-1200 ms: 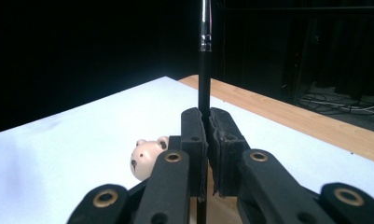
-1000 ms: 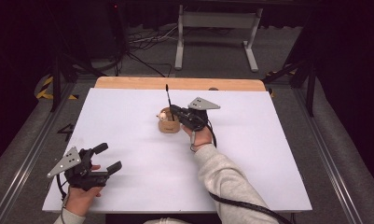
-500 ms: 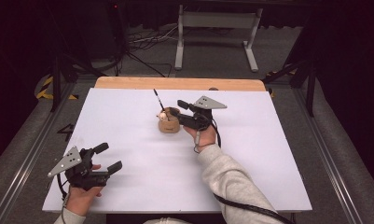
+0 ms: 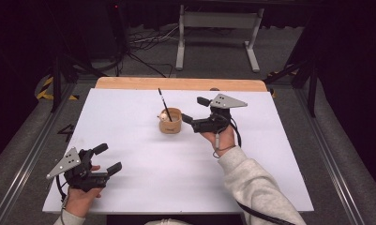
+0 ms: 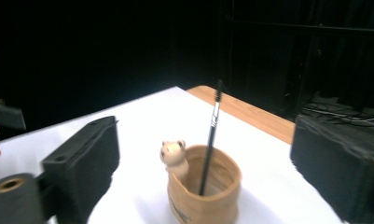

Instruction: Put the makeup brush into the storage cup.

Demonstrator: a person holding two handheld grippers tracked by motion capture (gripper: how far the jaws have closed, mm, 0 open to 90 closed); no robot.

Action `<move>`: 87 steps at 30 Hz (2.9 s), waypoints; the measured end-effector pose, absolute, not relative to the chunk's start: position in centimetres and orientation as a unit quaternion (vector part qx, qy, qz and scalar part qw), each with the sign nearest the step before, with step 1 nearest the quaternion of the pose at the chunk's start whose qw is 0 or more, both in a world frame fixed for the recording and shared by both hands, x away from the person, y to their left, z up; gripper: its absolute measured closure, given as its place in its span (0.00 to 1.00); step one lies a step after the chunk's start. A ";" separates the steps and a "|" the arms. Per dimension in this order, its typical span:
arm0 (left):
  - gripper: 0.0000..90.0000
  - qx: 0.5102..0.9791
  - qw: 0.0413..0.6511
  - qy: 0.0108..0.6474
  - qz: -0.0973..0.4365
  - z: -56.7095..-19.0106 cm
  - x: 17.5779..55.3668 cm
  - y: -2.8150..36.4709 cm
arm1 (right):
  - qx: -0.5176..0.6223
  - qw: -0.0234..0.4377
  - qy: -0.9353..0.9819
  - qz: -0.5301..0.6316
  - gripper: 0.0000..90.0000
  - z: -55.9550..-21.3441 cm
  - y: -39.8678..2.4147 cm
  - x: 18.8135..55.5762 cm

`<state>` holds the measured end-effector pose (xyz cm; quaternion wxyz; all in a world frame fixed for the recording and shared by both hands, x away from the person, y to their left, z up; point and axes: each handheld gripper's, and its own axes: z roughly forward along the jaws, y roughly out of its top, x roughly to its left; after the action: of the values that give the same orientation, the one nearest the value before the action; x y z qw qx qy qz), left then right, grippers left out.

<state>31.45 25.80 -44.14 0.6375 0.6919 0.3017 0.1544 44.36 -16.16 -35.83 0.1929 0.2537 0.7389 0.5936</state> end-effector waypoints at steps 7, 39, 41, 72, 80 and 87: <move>0.07 0.693 0.637 0.301 0.153 -44.1 31.5 25.8 | 0.253 0.197 0.742 0.588 0.03 -35.0 -18.6 43.3; 0.06 0.696 0.642 0.288 0.144 -44.1 31.4 25.5 | 0.213 0.239 0.753 0.576 0.00 -35.7 -26.3 36.7; 0.06 0.698 0.642 0.284 0.144 -44.1 31.4 25.5 | 0.215 0.239 0.752 0.575 0.00 -36.1 -26.5 36.4; 0.04 0.712 0.644 0.254 0.116 -44.6 31.7 25.3 | 0.234 0.234 0.740 0.585 0.00 -42.3 -27.9 34.2; 0.04 0.710 0.644 0.264 0.111 -45.0 32.0 25.3 | 0.241 0.241 0.731 0.591 0.00 -42.8 -28.1 33.9; 0.04 0.708 0.644 0.267 0.110 -45.2 32.1 25.3 | 0.248 0.233 0.736 0.586 0.00 -43.6 -28.0 33.9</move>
<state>32.09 25.32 -45.20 0.6442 0.7084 0.2667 0.1096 33.88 -27.95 -43.63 0.2333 0.2476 0.7356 0.5858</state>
